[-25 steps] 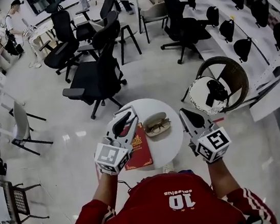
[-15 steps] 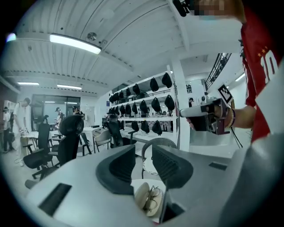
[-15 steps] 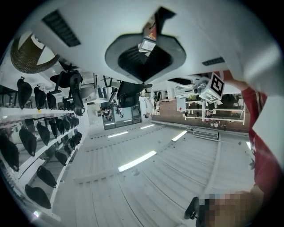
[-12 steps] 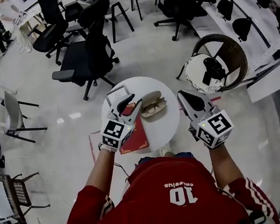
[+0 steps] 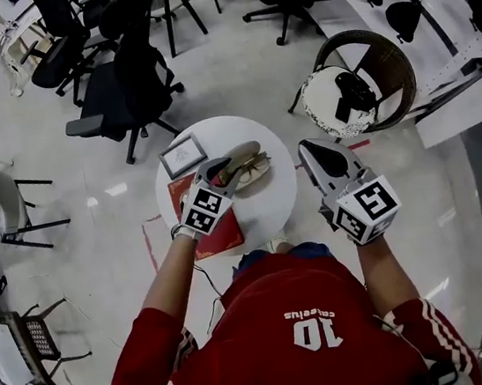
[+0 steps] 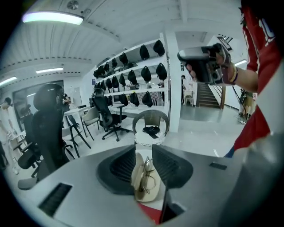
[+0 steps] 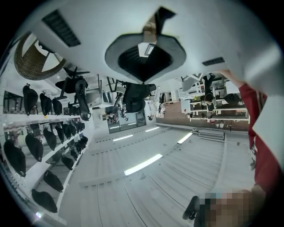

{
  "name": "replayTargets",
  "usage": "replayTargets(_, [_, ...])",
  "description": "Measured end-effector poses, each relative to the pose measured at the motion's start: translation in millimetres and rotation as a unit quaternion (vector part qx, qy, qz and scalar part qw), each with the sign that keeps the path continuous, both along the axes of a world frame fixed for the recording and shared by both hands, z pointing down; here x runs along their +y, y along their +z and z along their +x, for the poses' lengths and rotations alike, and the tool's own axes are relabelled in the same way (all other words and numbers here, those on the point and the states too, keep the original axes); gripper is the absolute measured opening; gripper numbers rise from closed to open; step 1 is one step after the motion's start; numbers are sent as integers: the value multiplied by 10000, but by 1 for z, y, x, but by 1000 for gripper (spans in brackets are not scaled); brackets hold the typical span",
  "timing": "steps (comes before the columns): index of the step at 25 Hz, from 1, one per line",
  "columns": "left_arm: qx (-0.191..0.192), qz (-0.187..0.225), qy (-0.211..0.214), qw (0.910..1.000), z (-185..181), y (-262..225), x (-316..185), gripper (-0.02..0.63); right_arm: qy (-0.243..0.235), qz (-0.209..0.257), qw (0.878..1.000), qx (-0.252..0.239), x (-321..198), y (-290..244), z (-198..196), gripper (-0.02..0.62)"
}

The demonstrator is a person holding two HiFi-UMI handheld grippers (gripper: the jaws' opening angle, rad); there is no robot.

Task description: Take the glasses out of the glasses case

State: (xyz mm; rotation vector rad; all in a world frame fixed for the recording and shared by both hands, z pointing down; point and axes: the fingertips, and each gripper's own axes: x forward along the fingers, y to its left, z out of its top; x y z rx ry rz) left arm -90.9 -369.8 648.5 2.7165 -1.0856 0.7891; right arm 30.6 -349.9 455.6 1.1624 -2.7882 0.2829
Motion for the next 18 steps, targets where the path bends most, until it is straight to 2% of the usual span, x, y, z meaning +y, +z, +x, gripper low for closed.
replayTargets(11, [-697,-852,90,9939,14,105,-22,109,173,-365,9992,-26,-10,35,18,15])
replayTargets(18, [-1011,-1087,-63,9889,26,143,-40,109,95,-479,9988,40,-20,47,20,15])
